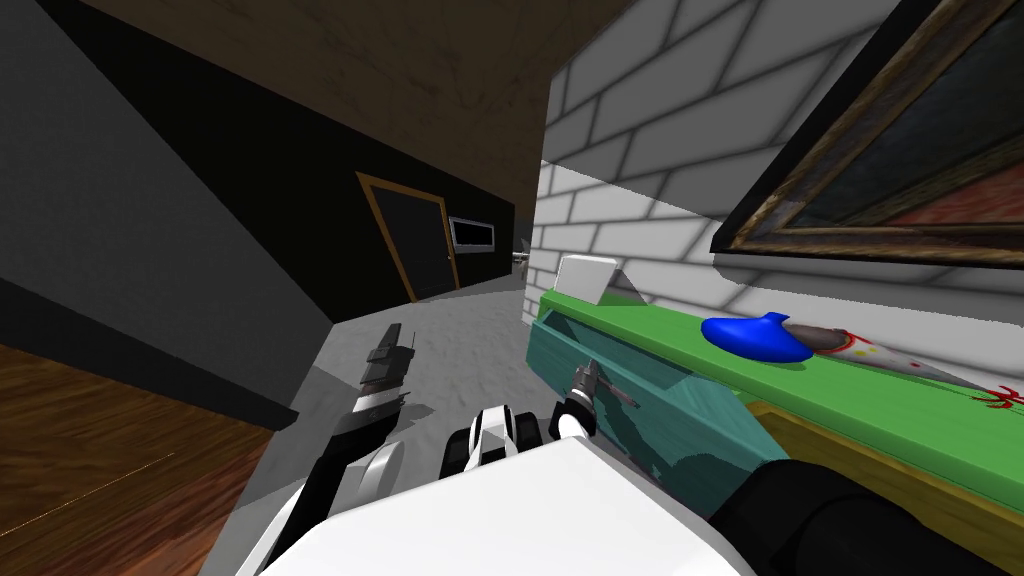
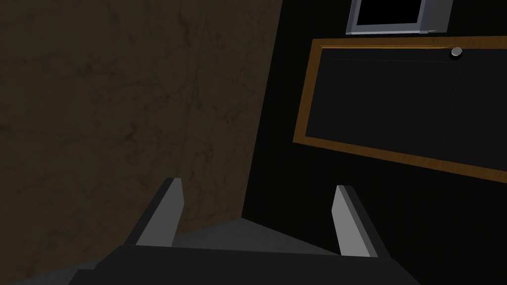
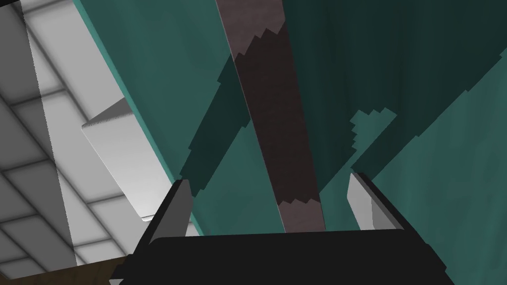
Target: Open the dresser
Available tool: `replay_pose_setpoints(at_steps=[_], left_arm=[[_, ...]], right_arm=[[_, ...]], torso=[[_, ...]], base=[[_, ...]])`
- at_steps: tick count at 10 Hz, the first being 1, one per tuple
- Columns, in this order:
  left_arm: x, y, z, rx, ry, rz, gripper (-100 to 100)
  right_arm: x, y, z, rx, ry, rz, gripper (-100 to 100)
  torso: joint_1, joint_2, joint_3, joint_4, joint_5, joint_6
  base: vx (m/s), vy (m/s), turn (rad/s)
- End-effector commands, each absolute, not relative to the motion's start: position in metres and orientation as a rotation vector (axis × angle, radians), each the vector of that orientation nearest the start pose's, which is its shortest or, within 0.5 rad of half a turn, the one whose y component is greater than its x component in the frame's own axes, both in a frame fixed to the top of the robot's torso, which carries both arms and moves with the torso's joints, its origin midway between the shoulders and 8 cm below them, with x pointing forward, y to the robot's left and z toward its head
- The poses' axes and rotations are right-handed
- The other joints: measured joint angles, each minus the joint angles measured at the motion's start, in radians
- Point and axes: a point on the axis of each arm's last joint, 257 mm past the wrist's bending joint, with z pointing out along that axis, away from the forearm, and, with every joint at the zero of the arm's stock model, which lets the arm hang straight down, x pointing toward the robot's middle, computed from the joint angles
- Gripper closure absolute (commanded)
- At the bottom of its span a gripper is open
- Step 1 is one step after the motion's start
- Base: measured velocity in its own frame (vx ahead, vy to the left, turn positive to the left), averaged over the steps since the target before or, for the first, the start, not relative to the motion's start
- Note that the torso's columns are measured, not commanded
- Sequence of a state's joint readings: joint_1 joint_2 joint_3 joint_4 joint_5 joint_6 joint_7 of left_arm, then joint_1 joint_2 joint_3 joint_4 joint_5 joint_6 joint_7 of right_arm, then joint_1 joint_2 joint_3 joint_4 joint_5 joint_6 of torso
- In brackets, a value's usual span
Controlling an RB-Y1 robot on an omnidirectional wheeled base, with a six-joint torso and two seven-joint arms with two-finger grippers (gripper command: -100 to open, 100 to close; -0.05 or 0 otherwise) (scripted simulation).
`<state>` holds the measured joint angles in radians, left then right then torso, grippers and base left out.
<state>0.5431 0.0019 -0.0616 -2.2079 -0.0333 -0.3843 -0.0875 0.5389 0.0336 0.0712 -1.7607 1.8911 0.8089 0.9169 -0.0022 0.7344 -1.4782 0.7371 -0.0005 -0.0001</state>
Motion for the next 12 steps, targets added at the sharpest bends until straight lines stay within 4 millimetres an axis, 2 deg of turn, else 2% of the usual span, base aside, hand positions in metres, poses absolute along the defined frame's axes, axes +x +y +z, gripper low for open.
replay_pose_setpoints(at_steps=[1,5,6,7,12], left_arm=[[0.372,0.265,-0.048,-0.783,0.821,-1.193,0],[0.372,0.265,-0.048,-0.783,0.821,-1.193,0],[0.372,0.265,-0.048,-0.783,0.821,-1.193,0],[0.372,0.265,-0.048,-0.783,0.821,-1.193,0],[0.372,0.265,-0.048,-0.783,0.821,-1.193,0]], right_arm=[[0.294,-0.425,-0.272,-0.449,1.820,-1.663,-100],[0.298,-0.419,-0.246,-0.470,1.797,-1.649,-100],[0.295,-0.418,-0.256,-0.472,1.814,-1.642,-100],[0.296,-0.417,-0.256,-0.479,1.815,-1.641,0],[0.294,-0.416,-0.262,-0.489,1.826,-1.634,0]], torso=[[0.003,0.003,0.002,0.001,0.001,0.000],[0.004,0.006,0.003,0.003,0.003,0.001],[0.007,0.008,0.003,0.005,0.007,0.001],[0.007,0.009,0.004,0.005,0.005,0.001],[0.004,0.005,0.002,0.002,0.002,0.000]], base=[[0.029,0.003,-0.066],[0.015,0.010,-0.064],[0.010,-0.001,-0.015],[0.000,0.000,0.000],[0.000,0.000,0.000]])
